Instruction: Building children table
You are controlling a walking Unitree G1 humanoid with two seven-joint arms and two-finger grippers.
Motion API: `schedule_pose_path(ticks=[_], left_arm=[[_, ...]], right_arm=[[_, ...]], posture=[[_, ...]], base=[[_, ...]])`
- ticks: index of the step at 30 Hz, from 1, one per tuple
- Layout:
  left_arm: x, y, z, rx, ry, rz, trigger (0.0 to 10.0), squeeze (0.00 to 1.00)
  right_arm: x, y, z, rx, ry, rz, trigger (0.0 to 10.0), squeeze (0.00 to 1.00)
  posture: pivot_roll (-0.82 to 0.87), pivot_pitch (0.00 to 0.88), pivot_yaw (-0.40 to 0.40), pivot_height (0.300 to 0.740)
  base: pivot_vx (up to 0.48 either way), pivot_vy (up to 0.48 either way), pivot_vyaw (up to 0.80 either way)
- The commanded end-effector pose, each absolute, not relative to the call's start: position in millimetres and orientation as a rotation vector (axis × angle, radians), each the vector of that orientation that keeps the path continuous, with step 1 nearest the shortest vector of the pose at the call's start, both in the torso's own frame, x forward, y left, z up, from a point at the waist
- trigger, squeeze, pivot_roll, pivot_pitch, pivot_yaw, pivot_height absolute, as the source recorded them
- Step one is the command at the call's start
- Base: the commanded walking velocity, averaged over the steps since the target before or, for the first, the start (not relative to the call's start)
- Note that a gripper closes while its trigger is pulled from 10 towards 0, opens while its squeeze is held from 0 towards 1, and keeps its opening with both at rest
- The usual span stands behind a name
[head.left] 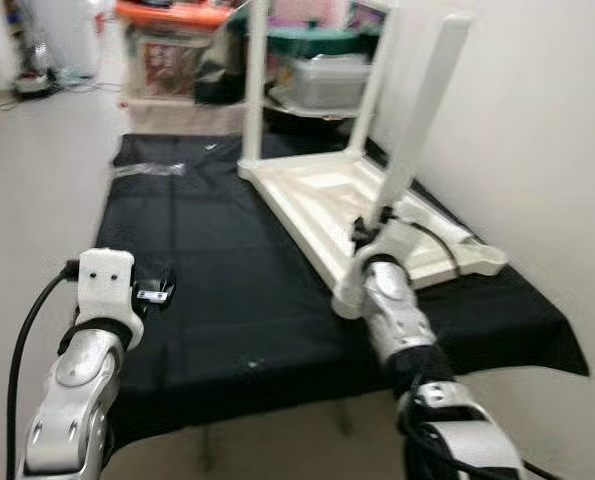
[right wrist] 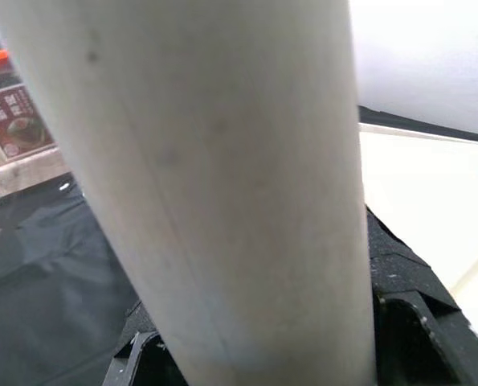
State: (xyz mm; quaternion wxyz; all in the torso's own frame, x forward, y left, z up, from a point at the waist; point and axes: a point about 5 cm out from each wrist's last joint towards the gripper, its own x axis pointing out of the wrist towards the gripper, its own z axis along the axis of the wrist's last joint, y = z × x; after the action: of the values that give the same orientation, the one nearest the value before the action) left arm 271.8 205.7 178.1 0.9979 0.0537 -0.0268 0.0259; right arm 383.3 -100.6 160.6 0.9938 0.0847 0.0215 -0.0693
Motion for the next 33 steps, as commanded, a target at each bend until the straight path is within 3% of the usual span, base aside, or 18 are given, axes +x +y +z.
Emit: schedule_pose_path(ticks=[1,2,3,4,8,9,11,12,15,16,18,21,24,33], left_arm=[[272.7,204.5,174.2,0.103,-0.036,0.051,10.0,0.0],[272.3,205.0,174.7,0.1,-0.039,0.058,10.0,0.0],[272.3,205.0,174.7,0.1,-0.039,0.058,10.0,0.0],[271.5,205.2,174.3,0.099,-0.038,0.058,10.0,0.0],[270.9,205.4,173.8,0.099,-0.037,0.058,10.0,0.0],[270.8,204.9,173.1,0.099,-0.036,0.056,10.0,0.0],[270.8,204.6,172.6,0.099,-0.035,0.055,10.0,0.0],[271.4,203.4,172.4,0.099,-0.035,0.053,10.0,0.0],[272.0,202.1,172.3,0.099,-0.035,0.048,10.0,0.0],[272.6,200.9,172.2,0.1,-0.035,0.044,10.0,0.0],[272.6,200.9,172.2,0.1,-0.035,0.044,10.0,0.0],[274.7,197.9,172.4,0.102,-0.037,0.033,10.0,0.0],[274.8,197.2,173.0,0.102,-0.04,0.028,10.0,0.0],[273.1,199.3,173.7,0.104,-0.043,0.03,10.0,0.0]], right_arm=[[375.3,-100.3,125.7,0.219,0.22,-0.163,0.0,0.0],[379.7,-87.7,130.0,0.223,0.27,-0.091,5.7,0.0],[379.7,-87.7,130.0,0.223,0.27,-0.091,5.7,0.0],[379.9,-84.2,131.3,0.22,0.278,-0.067,10.0,0.0],[379.3,-81.5,131.4,0.229,0.286,-0.033,10.0,0.0],[379.3,-86.1,133.6,0.241,0.261,-0.024,10.0,0.44],[378.3,-89.7,135.7,0.249,0.24,-0.029,10.0,0.44],[379.5,-95.0,139.8,0.258,0.214,-0.017,10.0,1.0],[379.5,-100.8,146.8,0.253,0.185,-0.017,10.0,0.96],[380.0,-104.7,153.0,0.26,0.161,-0.003,10.0,0.0],[380.0,-104.7,153.0,0.26,0.161,-0.003,10.0,0.0],[390.1,-117.6,176.6,0.239,0.008,0.304,10.0,0.0],[394.2,-132.8,185.2,0.142,-0.034,0.43,10.0,0.0],[399.4,-152.5,203.7,-0.018,-0.04,0.58,10.0,0.0]], posture=[[0.09,0.0,-0.094,0.74],[0.09,0.0,-0.096,0.74],[0.09,0.0,-0.096,0.74],[0.09,0.0,-0.097,0.74],[0.09,0.0,-0.096,0.74],[0.09,0.0,-0.095,0.74],[0.09,0.0,-0.095,0.74],[0.08,0.0,-0.091,0.74],[0.08,0.0,-0.084,0.74],[0.08,0.0,-0.082,0.74],[0.08,0.0,-0.082,0.74],[0.07,0.0,-0.084,0.74],[0.07,0.0,-0.087,0.74],[0.09,0.0,-0.098,0.74]], base=[[0.0,0.0,0.0],[0.0,0.0,0.0],[0.0,0.0,0.0],[0.0,0.0,0.0],[0.0,0.0,0.0],[0.0,0.0,0.0],[0.0,0.0,0.0],[0.0,0.0,0.0],[0.0,0.0,0.0],[0.0,0.0,0.0],[0.0,0.0,0.0],[0.0,0.0,0.0],[0.0,0.0,0.0],[0.0,0.0,0.0]])
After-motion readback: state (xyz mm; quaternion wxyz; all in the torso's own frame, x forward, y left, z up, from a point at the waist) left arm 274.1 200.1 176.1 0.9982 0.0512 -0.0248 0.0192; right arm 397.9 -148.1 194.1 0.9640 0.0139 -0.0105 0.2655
